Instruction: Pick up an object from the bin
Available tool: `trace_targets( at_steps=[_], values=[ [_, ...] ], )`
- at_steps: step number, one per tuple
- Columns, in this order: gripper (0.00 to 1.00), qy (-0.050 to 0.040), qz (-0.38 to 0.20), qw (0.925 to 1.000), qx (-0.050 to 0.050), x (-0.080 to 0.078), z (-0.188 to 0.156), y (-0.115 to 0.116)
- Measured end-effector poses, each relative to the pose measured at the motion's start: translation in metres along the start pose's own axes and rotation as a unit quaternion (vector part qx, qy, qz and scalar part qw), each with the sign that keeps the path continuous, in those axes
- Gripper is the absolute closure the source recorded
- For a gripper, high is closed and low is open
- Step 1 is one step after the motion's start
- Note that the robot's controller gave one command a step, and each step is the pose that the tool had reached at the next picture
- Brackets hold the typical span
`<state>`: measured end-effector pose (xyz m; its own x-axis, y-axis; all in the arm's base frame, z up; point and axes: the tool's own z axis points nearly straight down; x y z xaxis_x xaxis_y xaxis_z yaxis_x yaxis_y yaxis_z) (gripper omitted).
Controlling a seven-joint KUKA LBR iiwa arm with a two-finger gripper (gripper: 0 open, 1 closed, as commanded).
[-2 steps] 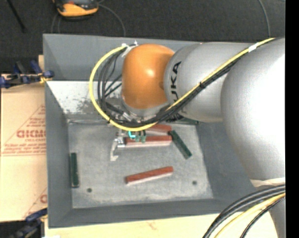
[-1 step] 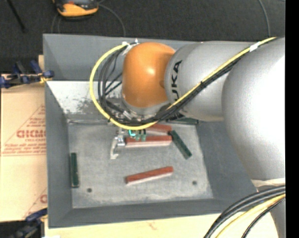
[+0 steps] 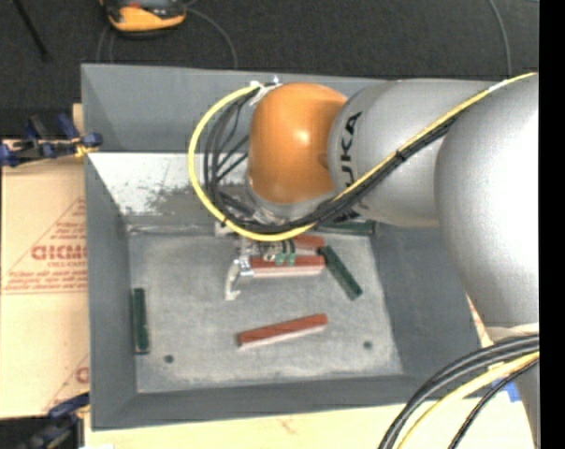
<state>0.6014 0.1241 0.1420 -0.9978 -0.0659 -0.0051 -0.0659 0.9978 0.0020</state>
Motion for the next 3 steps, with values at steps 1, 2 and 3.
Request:
trace_targets(
  at_steps=[1,2,3],
  values=[
    [0.00,-0.0011,-0.018,0.9998,0.002,-0.007,0.034,-0.038],
    [0.00,0.0015,-0.096,0.9953,0.002,-0.011,0.061,-0.051],
    [1.00,0.0056,-0.201,0.9796,0.000,-0.020,0.060,-0.096]
  ],
)
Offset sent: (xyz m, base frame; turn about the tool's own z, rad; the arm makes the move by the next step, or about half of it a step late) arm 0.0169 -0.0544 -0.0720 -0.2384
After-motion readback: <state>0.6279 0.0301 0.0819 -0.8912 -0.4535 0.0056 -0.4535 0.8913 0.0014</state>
